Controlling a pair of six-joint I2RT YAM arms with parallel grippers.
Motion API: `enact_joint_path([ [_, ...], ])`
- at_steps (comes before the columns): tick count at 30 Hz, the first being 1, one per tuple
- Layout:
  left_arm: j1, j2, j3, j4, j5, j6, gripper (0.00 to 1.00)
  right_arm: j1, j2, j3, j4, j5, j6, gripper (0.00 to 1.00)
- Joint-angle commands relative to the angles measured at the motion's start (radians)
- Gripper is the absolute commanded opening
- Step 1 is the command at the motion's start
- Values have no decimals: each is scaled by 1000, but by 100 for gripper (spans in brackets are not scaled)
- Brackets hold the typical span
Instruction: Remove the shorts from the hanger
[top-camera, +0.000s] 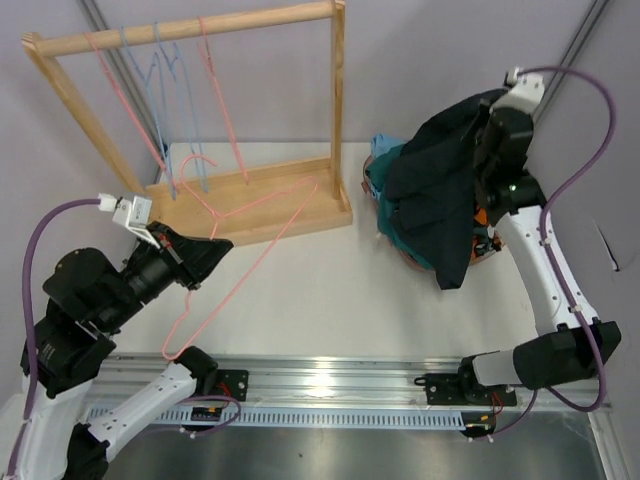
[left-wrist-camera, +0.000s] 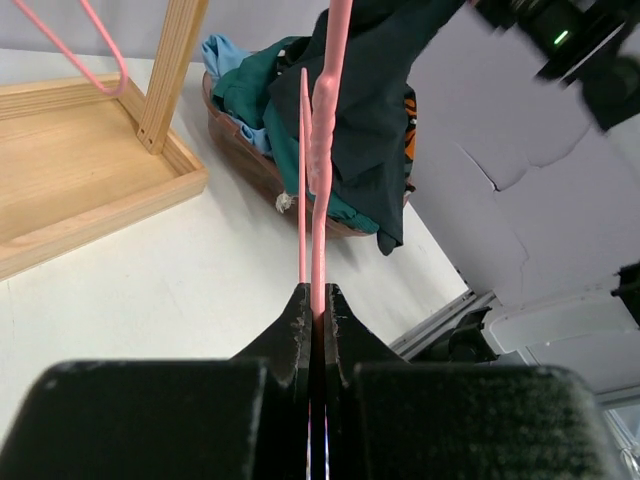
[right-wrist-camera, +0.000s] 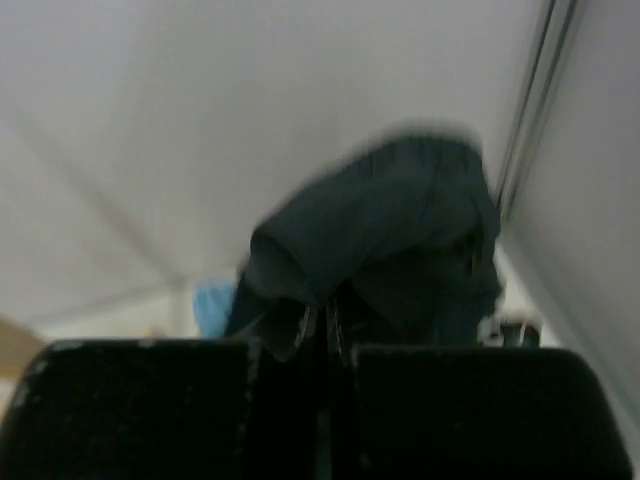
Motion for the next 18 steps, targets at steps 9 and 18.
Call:
enact_joint_path([
  [9, -7, 223, 148, 131, -34, 58, 0, 18, -165, -1037, 449, -170, 587, 0],
  [18, -6, 557, 486, 139, -150, 136, 0, 29, 95, -1095, 535, -297, 618, 33],
])
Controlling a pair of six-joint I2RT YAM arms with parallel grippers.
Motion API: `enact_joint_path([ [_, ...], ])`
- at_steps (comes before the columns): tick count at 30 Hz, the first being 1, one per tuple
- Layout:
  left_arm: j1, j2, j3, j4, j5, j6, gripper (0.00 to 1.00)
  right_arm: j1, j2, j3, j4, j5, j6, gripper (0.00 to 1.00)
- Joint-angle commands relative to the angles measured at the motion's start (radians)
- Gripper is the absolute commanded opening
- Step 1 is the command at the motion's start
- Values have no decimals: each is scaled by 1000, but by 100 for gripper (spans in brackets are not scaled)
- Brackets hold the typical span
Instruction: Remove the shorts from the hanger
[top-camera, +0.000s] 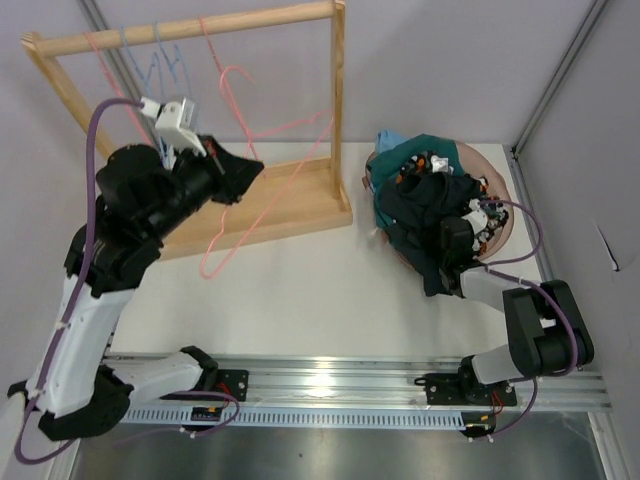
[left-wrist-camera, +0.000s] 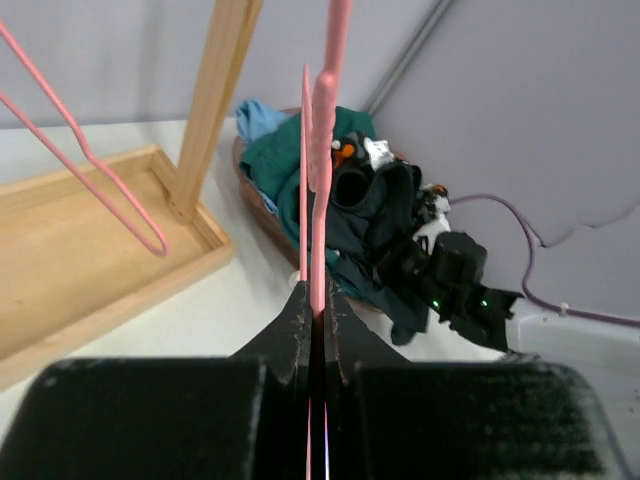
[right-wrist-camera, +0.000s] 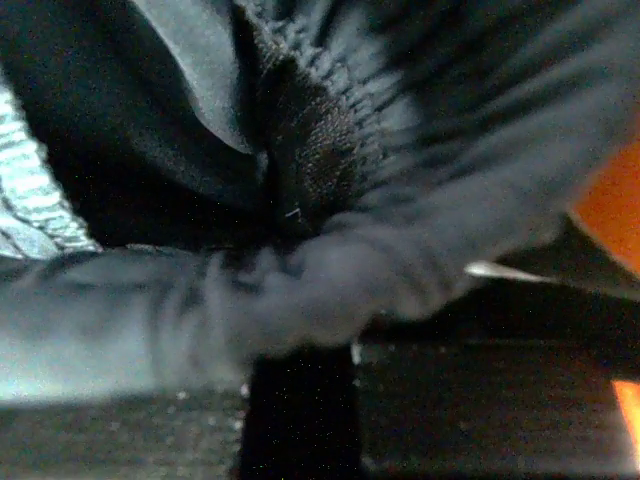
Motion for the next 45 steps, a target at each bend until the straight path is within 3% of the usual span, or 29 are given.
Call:
enact_joint_path([
  [1, -4, 143, 176, 52, -86, 73, 0, 21, 47, -17, -61, -133, -13, 60],
  [2, -2, 178, 205, 48, -124, 83, 0, 28, -9, -18, -73, -102, -19, 91],
  [3, 1, 247, 304, 34, -146, 98, 0, 48, -44, -17, -93, -81, -29, 99],
  [8, 65, 456, 567, -35, -144, 100, 0, 138, -316, 38, -352, 22, -88, 99],
  [12, 93, 553, 641, -37, -184, 100, 0, 246, -680, 52, -547, 105, -92, 99],
  [16, 122, 605, 687, -40, -222, 90, 0, 315, -895, 80, -730, 120, -79, 99],
  [24, 140, 692, 730, 57, -279, 115, 0, 350, -1020, 172, -923, 128, -96, 99],
  [40, 192, 786, 742, 58, -244, 87, 7, 352, -1086, 261, -975, 45, -85, 99],
  [41, 192, 779, 733, 61, -235, 86, 9, 352, -1091, 262, -961, 33, -96, 99],
  [43, 192, 737, 675, 84, -213, 81, 27, 352, -1106, 262, -944, 12, -111, 99],
  [44, 192, 723, 647, 91, -204, 83, 48, 352, -1106, 267, -940, 12, -130, 100],
  [45, 192, 710, 638, 89, -194, 83, 62, 352, -1097, 282, -941, 19, -139, 99],
])
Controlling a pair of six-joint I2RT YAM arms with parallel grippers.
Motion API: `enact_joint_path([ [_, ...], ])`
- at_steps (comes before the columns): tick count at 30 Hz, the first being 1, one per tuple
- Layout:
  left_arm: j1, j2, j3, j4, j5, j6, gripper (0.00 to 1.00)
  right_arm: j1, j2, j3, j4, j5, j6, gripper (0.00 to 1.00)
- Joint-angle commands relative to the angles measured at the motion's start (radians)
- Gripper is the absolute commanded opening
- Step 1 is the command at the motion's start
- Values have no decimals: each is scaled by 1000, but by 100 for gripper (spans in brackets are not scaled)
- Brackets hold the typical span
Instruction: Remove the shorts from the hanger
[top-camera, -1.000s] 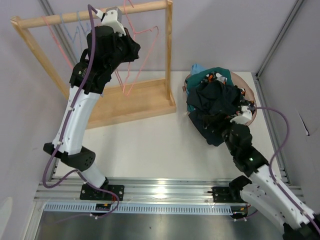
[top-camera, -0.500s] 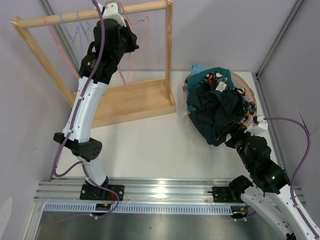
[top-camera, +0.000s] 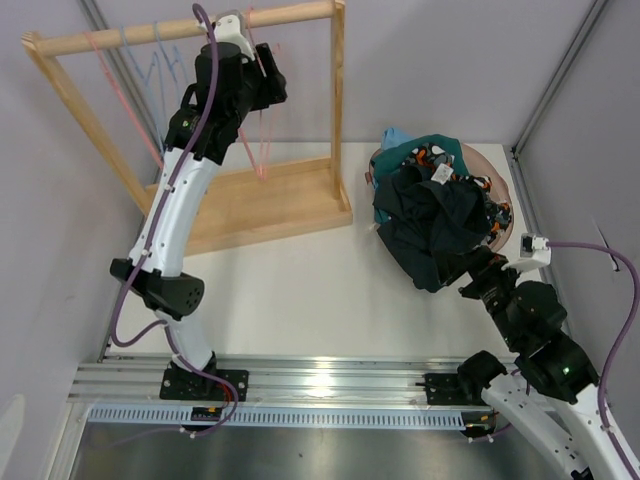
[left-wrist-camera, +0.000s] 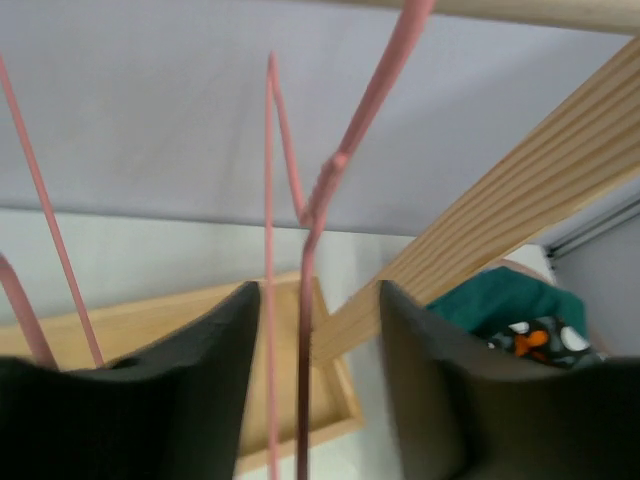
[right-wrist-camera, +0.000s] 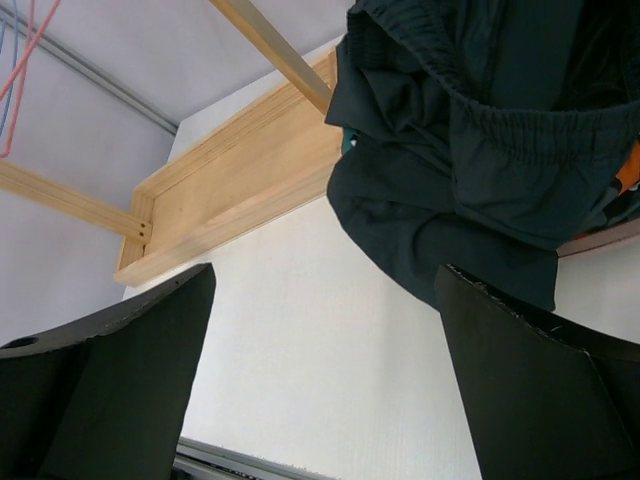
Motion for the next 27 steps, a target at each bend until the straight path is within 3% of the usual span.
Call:
enact_joint_path([
  [1, 6, -87, -49, 39, 47, -5, 74, 6, 7, 65, 24, -20, -54, 100],
  [2, 6, -96, -52, 33, 51, -4, 86, 6, 16, 77, 22, -17, -69, 99],
  [5, 6, -148, -78, 22, 85, -1, 99, 6, 58, 126, 36, -27, -104, 99],
  [12, 6, -341, -204, 26, 201, -20, 99, 6, 145, 240, 53, -69, -143, 99],
  [17, 6, -505, -321, 43, 390, -25, 99, 4, 156, 295, 83, -182, -155, 99],
  [19, 6, -628, -419, 63, 424, -17, 99, 4, 158, 306, 115, -255, -173, 99],
  [22, 6, -842, -717, 109, 419, 25, 99, 4, 158, 327, 114, -306, -158, 99],
  [24, 6, -961, -819, 121, 351, 65, 99, 6, 150, 332, 102, -344, -153, 99],
  [25, 6, -1077, -967, 131, 314, 70, 99, 4, 147, 329, 84, -347, -152, 99],
  [27, 6, -1188, -1055, 128, 234, 73, 99, 4, 124, 309, 47, -337, -150, 100],
])
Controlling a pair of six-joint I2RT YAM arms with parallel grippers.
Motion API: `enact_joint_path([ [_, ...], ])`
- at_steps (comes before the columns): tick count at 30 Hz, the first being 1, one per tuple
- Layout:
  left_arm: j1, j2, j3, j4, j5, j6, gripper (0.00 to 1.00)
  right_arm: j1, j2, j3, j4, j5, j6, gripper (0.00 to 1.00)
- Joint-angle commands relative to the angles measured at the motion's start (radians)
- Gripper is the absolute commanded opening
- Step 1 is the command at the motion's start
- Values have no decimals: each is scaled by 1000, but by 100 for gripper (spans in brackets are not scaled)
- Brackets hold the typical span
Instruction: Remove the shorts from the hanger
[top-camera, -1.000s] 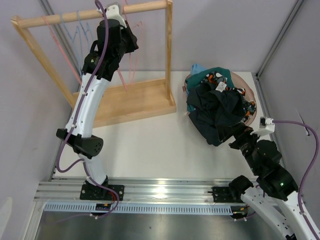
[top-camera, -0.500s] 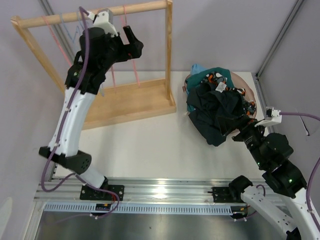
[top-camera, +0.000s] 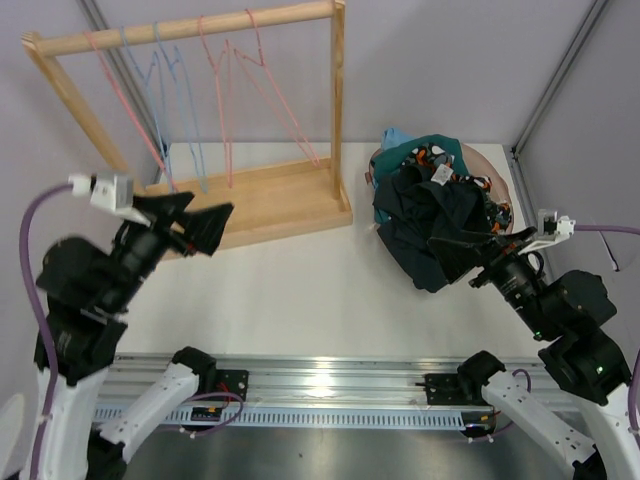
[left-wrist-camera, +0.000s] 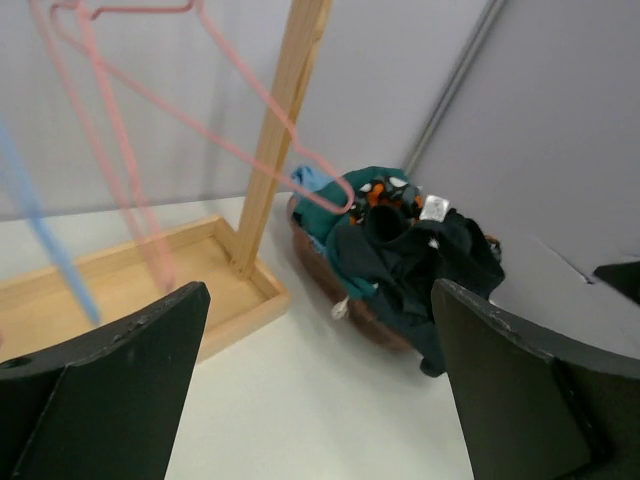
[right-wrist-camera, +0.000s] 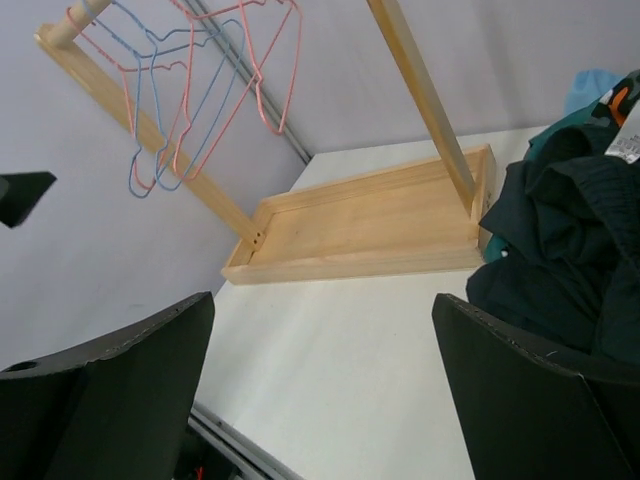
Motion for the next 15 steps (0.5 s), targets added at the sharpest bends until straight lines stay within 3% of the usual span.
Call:
enact_joint_path([
  [1, 6, -197, -227, 13, -101, 48, 99, 4, -34, -2, -33, -47, -13, 99],
  [8, 6, -583, -525, 30, -278, 33, 99, 2, -150, -100, -145, 91, -9, 99],
  [15, 6, -733, -666, -16, -282, 10, 99, 5, -253, -197, -164, 171, 2, 99],
])
